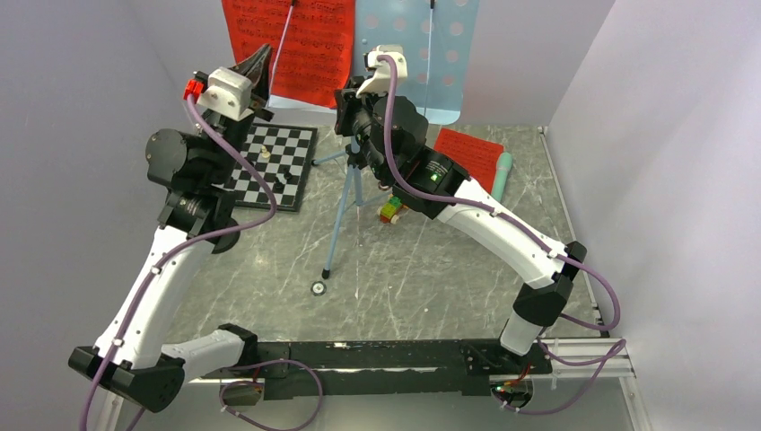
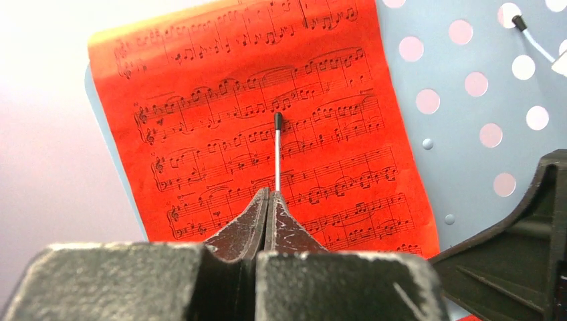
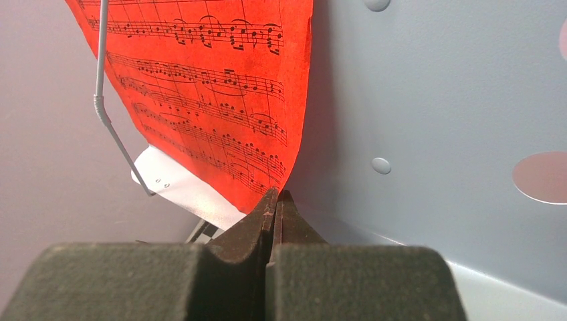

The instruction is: Pack up the instrument practice props

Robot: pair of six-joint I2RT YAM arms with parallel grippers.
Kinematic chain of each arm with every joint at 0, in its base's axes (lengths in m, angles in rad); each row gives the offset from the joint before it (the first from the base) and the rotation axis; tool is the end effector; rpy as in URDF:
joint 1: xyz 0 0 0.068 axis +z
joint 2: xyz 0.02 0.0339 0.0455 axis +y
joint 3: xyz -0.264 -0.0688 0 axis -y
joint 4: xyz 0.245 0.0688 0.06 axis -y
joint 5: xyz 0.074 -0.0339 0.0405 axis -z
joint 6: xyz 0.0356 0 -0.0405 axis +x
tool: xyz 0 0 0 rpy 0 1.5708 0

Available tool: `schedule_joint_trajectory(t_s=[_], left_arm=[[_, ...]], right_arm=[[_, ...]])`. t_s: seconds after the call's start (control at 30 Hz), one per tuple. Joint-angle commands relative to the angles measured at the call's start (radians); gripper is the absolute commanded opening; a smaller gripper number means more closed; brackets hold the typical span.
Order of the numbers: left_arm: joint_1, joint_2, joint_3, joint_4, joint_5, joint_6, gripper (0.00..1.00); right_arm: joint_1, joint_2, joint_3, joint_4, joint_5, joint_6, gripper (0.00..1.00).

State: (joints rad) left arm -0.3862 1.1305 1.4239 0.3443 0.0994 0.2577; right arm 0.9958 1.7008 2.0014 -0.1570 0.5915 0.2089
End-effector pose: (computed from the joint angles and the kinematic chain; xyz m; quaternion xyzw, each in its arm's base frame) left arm 0.1956 -0.0833 0.5458 0.1842 0.4121 -0.0796 0.8887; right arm 0.2195 0.3022 0.5199 -0.0365 0.6628 0.2525 0.7040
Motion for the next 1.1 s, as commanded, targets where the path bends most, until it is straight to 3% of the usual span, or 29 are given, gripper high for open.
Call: schedule_joint_trajectory(t_s=[0.0,0.17,0.27,0.87,1.07], left_arm=[[0.003,-0.031,-0.019,0.057,0.019,0.003,0.03],[0.003,-0.014,-0.007,0.027,-0.019,0.040,0.56],[0.003,0.000,0.002,-0.010,-0.019,0.074,0.66],[-0.021,0.060,0.001,-0.038,-0.090,0.221,0.54],[-0.034,0.082,0.015,-0.037,-0.096,0.236,0.32]], right_arm=[[0.001,-0.045,0.000,0.027,0.006,-0.017,0.00],[0.001,-0.049,-0.007,0.028,0.011,-0.020,0.00],[0.001,-0.052,-0.012,0.029,0.011,-0.021,0.00],[0.001,-0.037,0.007,0.014,-0.014,-0.020,0.00],[0.002,-0.042,0.001,0.015,-0.012,-0.024,0.00]])
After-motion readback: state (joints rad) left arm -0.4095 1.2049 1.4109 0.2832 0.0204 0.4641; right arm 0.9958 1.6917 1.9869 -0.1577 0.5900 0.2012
